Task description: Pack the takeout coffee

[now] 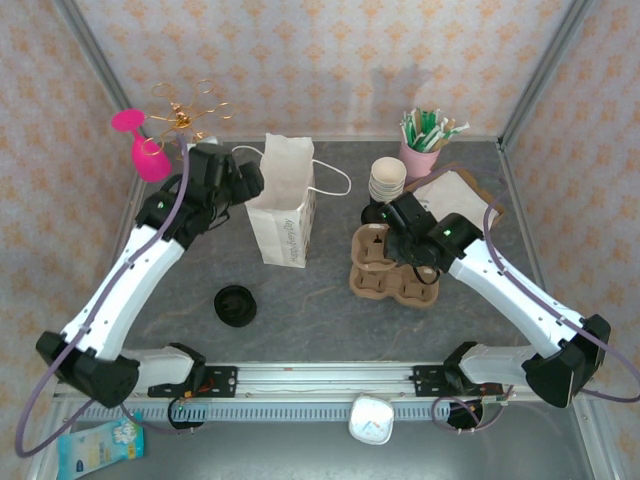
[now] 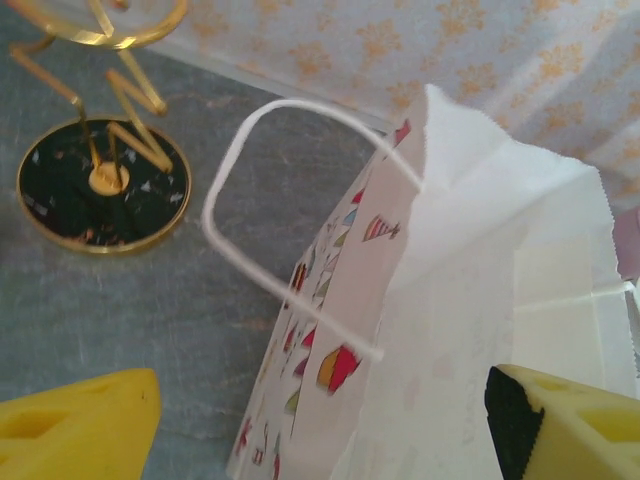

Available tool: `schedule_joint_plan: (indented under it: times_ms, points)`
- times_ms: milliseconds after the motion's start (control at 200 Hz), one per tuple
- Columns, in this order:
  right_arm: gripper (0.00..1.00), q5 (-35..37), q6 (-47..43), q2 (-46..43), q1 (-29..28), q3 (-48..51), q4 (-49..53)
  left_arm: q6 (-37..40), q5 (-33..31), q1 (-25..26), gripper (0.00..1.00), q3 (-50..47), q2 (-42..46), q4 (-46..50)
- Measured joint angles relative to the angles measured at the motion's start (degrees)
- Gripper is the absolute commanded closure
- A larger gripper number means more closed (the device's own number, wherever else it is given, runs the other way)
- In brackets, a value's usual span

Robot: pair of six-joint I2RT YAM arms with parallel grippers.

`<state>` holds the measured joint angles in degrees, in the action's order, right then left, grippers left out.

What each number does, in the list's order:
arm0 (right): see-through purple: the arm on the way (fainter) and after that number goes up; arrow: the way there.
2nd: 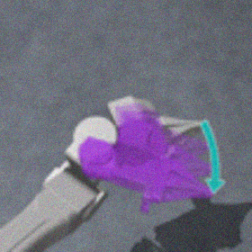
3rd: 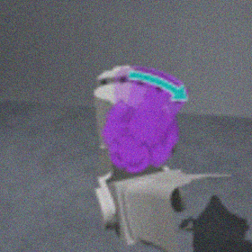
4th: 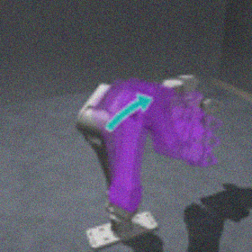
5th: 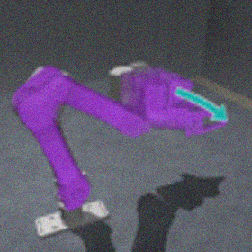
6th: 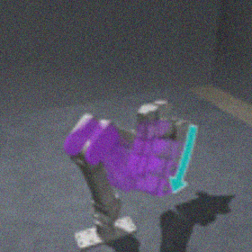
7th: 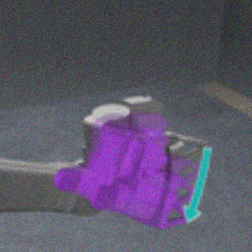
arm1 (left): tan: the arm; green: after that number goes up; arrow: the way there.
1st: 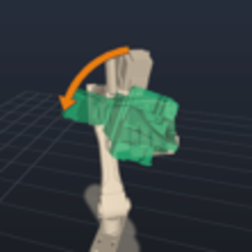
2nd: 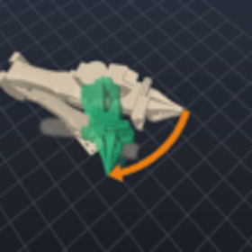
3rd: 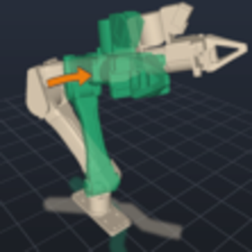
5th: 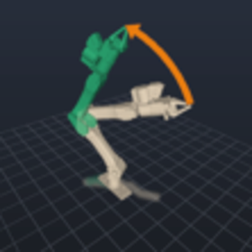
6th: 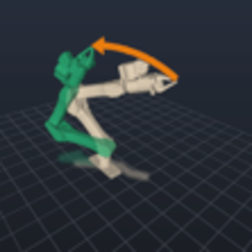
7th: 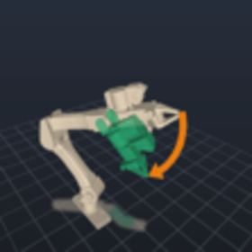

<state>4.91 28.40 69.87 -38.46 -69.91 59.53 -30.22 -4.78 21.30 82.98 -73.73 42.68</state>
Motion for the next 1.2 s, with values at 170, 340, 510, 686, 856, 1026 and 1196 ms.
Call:
schedule_joint_plan:
  times_ms: [170,340,510,686,856,1026,1196]
  points:
    - [0.58,-0.7,0.0,-0.5,0.0,-0.5,-0.9,7.9,2.3,0.0,0.21,4.5,-7.6,1.6]
    - [0.58,-1.3,-0.2,-0.5,0.0,-1.7,-1.0,13.4,2.2,0.0,0.32,10.7,-15.8,4.1]
    - [0.58,-1.5,-1.1,-0.5,0.0,-2.8,-1.0,17.0,0.9,-0.1,0.51,13.8,-19.8,5.4]
    - [0.59,-2.4,-2.2,-0.5,0.0,-3.8,-0.9,20.1,0.1,-0.1,0.69,15.6,-22.1,7.9]
    - [0.59,-3.3,-3.5,-0.5,0.0,-5.7,-0.7,22.2,3.3,-0.1,0.89,15.4,-20.2,8.3]
    - [0.59,-4.0,-4.3,-0.6,0.0,-7.3,0.1,23.2,6.1,-0.1,0.98,13.3,-15.6,9.0]
    - [0.59,-5.3,-4.7,-0.7,-0.2,-8.1,1.6,23.3,7.1,-0.1,1.00,11.3,-12.2,10.1]
